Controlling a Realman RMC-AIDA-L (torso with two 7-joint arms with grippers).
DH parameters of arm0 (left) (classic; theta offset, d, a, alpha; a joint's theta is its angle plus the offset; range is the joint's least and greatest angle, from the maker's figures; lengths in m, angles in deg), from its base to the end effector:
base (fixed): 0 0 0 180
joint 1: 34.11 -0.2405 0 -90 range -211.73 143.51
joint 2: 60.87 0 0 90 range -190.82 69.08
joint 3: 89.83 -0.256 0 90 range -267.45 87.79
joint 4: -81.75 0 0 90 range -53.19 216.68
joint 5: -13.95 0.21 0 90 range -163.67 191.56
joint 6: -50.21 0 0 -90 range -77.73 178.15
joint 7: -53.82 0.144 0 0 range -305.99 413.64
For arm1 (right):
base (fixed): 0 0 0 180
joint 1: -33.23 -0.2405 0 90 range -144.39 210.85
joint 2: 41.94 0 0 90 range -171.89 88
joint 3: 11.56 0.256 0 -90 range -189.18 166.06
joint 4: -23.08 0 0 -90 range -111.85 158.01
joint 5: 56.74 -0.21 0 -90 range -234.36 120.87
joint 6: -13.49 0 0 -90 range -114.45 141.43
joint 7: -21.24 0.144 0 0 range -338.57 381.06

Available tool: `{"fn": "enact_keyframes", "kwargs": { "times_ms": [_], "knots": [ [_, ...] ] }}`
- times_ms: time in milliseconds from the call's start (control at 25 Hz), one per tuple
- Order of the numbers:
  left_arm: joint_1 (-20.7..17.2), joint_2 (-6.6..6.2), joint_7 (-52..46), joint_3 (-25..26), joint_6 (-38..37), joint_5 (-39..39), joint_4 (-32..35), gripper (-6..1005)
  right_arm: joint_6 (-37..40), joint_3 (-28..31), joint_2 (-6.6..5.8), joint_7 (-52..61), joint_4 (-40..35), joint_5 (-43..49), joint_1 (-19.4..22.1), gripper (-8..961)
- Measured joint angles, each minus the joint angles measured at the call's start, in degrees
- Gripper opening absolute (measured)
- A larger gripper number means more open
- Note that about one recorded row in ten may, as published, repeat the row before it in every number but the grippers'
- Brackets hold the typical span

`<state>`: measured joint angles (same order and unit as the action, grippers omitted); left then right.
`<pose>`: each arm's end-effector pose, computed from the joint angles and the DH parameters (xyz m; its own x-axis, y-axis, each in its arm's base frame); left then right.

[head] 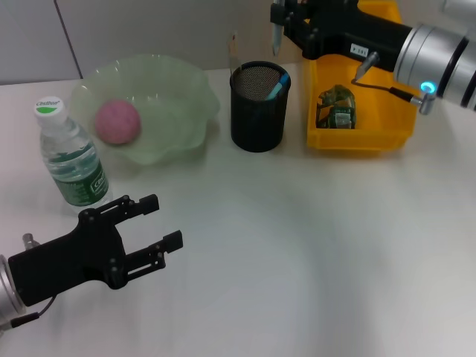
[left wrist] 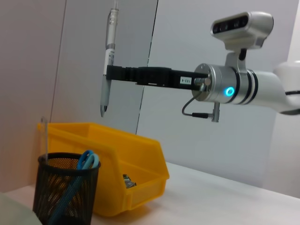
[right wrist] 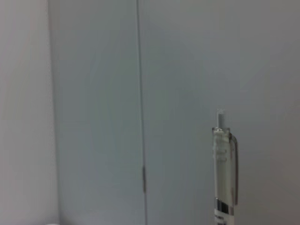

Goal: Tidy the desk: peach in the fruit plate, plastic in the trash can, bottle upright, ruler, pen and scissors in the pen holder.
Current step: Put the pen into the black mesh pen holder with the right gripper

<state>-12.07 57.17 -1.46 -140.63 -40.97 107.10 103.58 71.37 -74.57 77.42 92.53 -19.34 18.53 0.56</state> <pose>-0.2854 0.2718 -0.0310 0.7101 0.1958 0.6764 0.4108 -0.8953 -0.1722 0.1919 0.4155 0.0154 0.7296 -0.0469 -0.6822 -0.4943 -0.7256 -0.4787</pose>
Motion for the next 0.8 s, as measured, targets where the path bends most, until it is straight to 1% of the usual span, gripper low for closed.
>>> {"fn": "enact_keyframes", "kwargs": {
  "times_ms": [80,280,320,360,400,440,520,800],
  "knots": [
    [0.18,0.00,-0.65,0.00,0.40,0.00,0.04,763,-0.81,-0.17,0.01,-5.06,4.00,-3.71,-1.06,134],
    [0.53,0.00,-1.31,0.00,0.90,0.04,-0.10,763,-1.68,0.20,0.06,-13.50,12.13,-8.80,-4.10,136],
    [0.54,0.00,-1.60,0.00,1.00,0.05,-0.12,763,-2.25,-0.06,0.15,-15.79,14.67,-10.63,-5.32,137],
    [0.54,0.00,-1.60,0.00,1.00,0.05,-0.12,763,-2.25,-0.06,0.15,-15.79,14.67,-10.63,-5.32,137],
    [0.54,0.00,-1.73,0.00,1.01,0.05,-0.12,763,-3.35,-0.07,0.24,-17.46,17.10,-11.55,-6.81,138],
    [0.55,0.00,-1.82,0.00,1.02,0.05,-0.12,763,-3.35,-0.07,0.24,-17.46,17.10,-11.55,-6.81,138],
    [0.55,0.00,-1.84,0.00,1.02,0.05,-0.13,763,-5.45,0.09,0.33,-18.66,19.74,-11.73,-8.78,139],
    [0.35,0.00,-1.85,-0.09,0.88,0.06,-0.12,764,-7.33,-0.24,0.44,-18.85,21.15,-11.77,-9.88,142]
  ]
}}
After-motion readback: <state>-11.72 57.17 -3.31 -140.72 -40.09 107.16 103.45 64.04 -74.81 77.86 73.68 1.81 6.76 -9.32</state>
